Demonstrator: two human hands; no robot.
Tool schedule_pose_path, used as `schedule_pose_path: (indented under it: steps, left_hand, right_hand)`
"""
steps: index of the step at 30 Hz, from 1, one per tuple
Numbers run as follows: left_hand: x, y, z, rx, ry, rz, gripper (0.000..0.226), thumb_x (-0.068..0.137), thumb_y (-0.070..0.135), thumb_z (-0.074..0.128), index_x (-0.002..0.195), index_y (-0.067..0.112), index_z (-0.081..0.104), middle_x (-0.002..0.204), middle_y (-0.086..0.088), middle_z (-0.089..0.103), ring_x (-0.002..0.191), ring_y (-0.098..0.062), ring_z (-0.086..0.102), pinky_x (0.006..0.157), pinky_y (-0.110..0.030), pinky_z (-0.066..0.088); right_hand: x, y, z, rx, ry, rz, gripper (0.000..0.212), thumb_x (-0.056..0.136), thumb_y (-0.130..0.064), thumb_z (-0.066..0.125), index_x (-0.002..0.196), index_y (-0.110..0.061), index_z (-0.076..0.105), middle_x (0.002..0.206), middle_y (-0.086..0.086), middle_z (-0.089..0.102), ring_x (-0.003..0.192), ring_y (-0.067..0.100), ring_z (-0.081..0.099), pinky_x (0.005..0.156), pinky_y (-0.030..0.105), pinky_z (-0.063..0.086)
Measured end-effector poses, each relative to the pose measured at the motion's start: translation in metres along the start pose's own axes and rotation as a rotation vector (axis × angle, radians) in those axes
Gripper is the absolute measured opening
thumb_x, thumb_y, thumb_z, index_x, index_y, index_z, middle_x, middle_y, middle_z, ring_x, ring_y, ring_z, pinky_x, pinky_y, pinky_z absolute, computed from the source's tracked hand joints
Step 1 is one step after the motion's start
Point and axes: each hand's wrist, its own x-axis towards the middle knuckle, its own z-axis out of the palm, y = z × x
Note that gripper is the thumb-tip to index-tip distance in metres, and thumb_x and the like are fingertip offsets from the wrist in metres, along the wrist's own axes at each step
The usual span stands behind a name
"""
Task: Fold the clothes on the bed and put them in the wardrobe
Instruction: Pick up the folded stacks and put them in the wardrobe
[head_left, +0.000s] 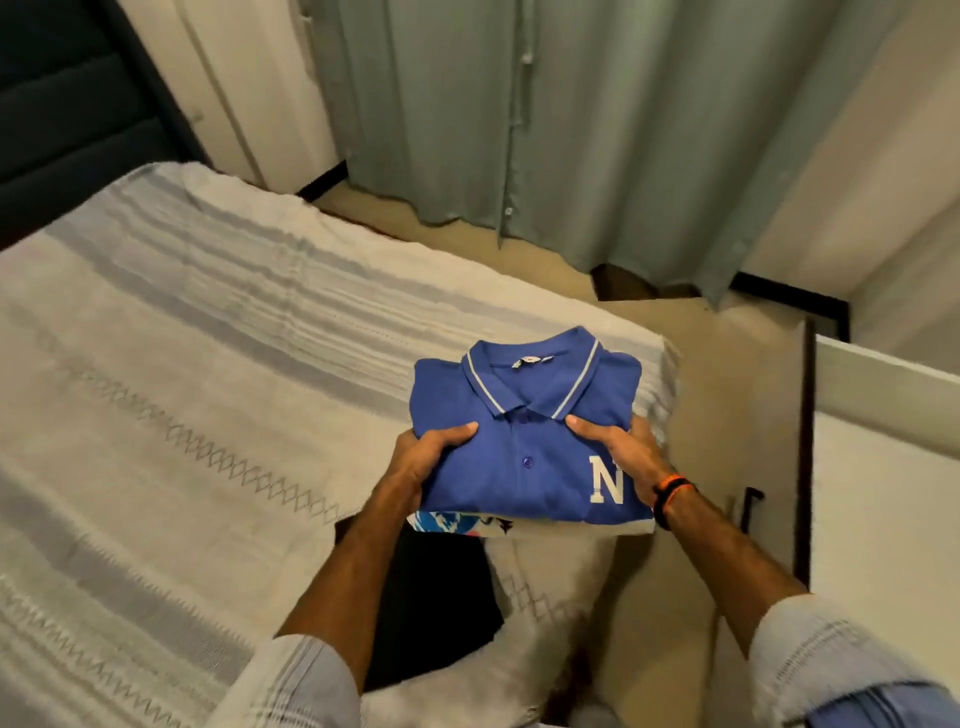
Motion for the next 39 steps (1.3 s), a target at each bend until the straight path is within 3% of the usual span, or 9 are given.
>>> schedule_pose_path:
  steps: [3,10,14,18,24,29,33,36,39]
  left_hand:
    - [-0.009,-0.001,0.056,0.064,-0.098,0.011,0.044,0.064,0.02,0.089,0.102,0.014,0.067,0.097,-0.004,0.075,0.086,-0.026,0.072,0.066,-0.033,0.058]
    - [-0.015,-0.008,0.208,0.285,-0.34,-0.053,0.058,0.056,0.029,0.093,0.106,0.016,0.068,0.102,-0.006,0.075,0.092,-0.031,0.071,0.085,-0.047,0.058]
    - [-0.021,-0.024,0.296,0.408,-0.444,-0.056,0.077,0.043,0.039,0.097,0.109,0.015,0.066,0.104,-0.006,0.074,0.093,-0.031,0.071,0.085,-0.049,0.058]
    - [-0.034,-0.036,0.366,0.503,-0.49,-0.038,0.054,0.059,0.027,0.092,0.102,0.015,0.062,0.103,-0.007,0.071,0.093,-0.031,0.068,0.077,-0.042,0.058]
    - [-0.044,-0.048,0.446,0.665,-0.649,-0.044,0.047,0.065,0.031,0.089,0.099,0.022,0.056,0.106,-0.004,0.068,0.094,-0.027,0.065,0.069,-0.035,0.053]
    - [-0.038,-0.051,0.5,0.799,-0.73,-0.05,0.08,0.053,0.04,0.093,0.119,0.016,0.055,0.113,-0.006,0.067,0.098,-0.028,0.065,0.079,-0.04,0.056]
    - [-0.027,-0.057,0.548,0.892,-0.786,-0.051,0.066,0.064,0.036,0.088,0.113,0.016,0.049,0.101,0.0,0.062,0.09,-0.022,0.061,0.069,-0.034,0.05]
    - [-0.01,-0.06,0.595,0.999,-0.867,-0.056,0.088,0.055,0.045,0.091,0.126,0.016,0.047,0.114,-0.004,0.061,0.098,-0.025,0.062,0.08,-0.039,0.053]
    - [0.016,-0.065,0.644,1.05,-0.95,-0.049,0.093,0.054,0.046,0.091,0.129,0.016,0.045,0.116,-0.002,0.06,0.099,-0.024,0.061,0.09,-0.042,0.052]
  right_hand:
    - [-0.016,0.001,-0.058,0.043,0.085,-0.015,0.048,0.071,-0.023,0.086,0.116,-0.016,0.068,0.103,0.006,0.076,0.087,0.029,0.074,0.079,0.048,0.06]
    - [-0.041,0.018,-0.202,0.145,0.36,-0.023,0.054,0.067,-0.032,0.089,0.113,-0.019,0.064,0.1,0.003,0.076,0.087,0.028,0.074,0.081,0.052,0.059]
    - [-0.059,0.035,-0.278,0.193,0.511,-0.003,0.072,0.054,-0.047,0.091,0.114,-0.018,0.065,0.101,0.003,0.076,0.086,0.028,0.074,0.081,0.053,0.059]
    - [-0.077,0.049,-0.33,0.246,0.651,0.017,0.082,0.047,-0.055,0.09,0.116,-0.02,0.063,0.102,0.002,0.075,0.086,0.028,0.073,0.08,0.052,0.059]
    - [-0.095,0.066,-0.381,0.369,0.816,0.026,0.087,0.046,-0.054,0.09,0.12,-0.018,0.062,0.106,0.003,0.074,0.088,0.029,0.073,0.08,0.052,0.06]
    - [-0.098,0.077,-0.404,0.454,0.93,0.049,0.069,0.062,-0.04,0.091,0.119,-0.017,0.061,0.104,0.003,0.074,0.086,0.028,0.073,0.08,0.05,0.06]
    - [-0.088,0.085,-0.423,0.522,1.024,0.061,0.069,0.061,-0.039,0.092,0.12,-0.017,0.062,0.105,0.003,0.074,0.088,0.029,0.073,0.081,0.051,0.059]
    - [-0.072,0.088,-0.439,0.575,1.11,0.055,0.065,0.065,-0.036,0.09,0.12,-0.017,0.062,0.106,0.004,0.074,0.089,0.028,0.072,0.083,0.051,0.059]
    - [-0.049,0.092,-0.455,0.632,1.218,0.062,0.066,0.065,-0.036,0.09,0.122,-0.018,0.061,0.109,0.003,0.073,0.092,0.028,0.072,0.085,0.051,0.058]
